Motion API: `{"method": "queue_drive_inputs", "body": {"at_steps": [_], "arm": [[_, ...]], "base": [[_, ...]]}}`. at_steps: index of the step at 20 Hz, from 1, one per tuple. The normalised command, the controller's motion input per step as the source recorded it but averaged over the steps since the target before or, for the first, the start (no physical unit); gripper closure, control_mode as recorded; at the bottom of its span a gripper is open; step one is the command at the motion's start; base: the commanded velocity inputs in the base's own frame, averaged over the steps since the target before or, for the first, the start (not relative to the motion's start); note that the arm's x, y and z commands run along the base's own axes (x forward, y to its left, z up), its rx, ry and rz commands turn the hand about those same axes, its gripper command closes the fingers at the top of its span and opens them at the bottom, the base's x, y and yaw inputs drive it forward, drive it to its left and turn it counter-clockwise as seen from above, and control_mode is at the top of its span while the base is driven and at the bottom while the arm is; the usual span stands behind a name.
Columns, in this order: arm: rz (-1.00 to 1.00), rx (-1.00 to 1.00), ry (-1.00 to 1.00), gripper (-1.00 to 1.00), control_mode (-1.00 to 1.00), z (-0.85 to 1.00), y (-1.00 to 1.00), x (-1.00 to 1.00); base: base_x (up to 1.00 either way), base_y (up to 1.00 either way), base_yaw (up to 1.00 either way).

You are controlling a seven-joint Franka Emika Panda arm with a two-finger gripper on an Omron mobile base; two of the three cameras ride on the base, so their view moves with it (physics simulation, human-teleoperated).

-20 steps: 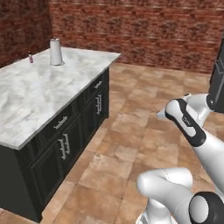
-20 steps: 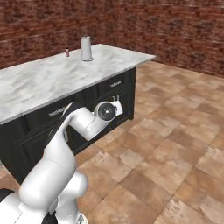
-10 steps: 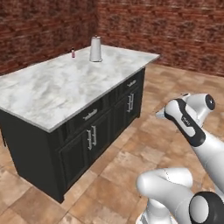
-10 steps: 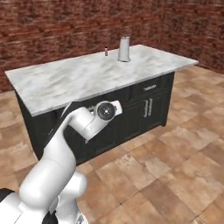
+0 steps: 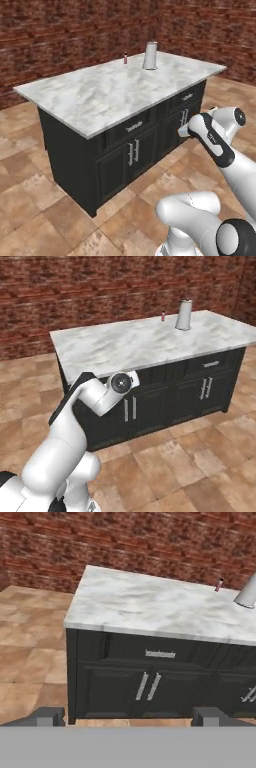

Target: Place the large bottle from the dining counter next to the other large bottle outside the sink, and place the small bottle from the dining counter next to the other small bottle inside the sink.

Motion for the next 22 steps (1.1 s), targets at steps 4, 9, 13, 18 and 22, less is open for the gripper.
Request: {"method": "queue_drive_inputs", "body": {"at_steps": [4,9,13,18,22], "arm": [[0.0,0.0,0.0,-1.0,1.0,0.0,0.0,0.0],[0.0,0.0,0.0,-1.0,1.0,0.0,0.0,0.0],[0.0,0.0,0.0,-1.0,1.0,0.0,0.0,0.0],[0.0,0.0,0.0,-1.0,1.0,0.0,0.0,0.0],[0.0,0.0,0.0,-1.0,1.0,0.0,0.0,0.0]], "base": [[0.0,0.33,0.42],[0.0,0.28,0.45],[0.0,0.23,0.47],[0.0,0.2,0.48],[0.0,0.2,0.48]]}}
